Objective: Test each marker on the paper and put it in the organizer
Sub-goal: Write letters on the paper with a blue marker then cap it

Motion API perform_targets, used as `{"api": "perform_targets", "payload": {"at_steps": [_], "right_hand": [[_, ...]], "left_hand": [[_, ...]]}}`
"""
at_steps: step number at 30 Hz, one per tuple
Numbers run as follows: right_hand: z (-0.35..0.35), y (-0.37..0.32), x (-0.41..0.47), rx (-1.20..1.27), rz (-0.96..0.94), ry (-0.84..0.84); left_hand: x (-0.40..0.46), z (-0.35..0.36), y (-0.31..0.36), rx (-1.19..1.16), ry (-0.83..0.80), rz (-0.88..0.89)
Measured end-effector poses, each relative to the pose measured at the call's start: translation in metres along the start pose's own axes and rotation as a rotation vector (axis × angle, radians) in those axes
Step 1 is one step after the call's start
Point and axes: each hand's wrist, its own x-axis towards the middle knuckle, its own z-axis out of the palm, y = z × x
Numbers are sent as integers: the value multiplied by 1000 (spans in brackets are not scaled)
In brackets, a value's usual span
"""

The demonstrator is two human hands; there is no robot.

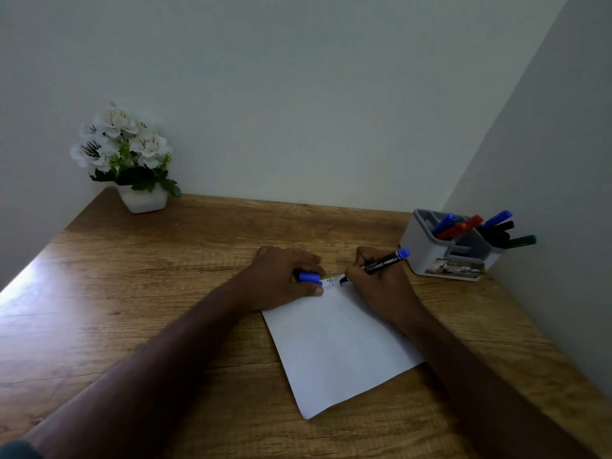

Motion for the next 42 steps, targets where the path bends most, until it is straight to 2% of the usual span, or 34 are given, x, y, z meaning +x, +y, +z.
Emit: {"api": "perform_targets", "payload": {"at_steps": [14,20,31,42], "right_hand": [[-1,-3,-3,0,-24,-8],[-11,-2,-2,35,-43,105],[-6,1,-3,1,-29,14],[-6,3,-1,-10,-5,13]], "left_hand": [[0,1,-2,17,-5,3],[2,2,-5,0,3,10],[1,1,-2,18,-4,-3],[0,0,0,24,0,-4]]}}
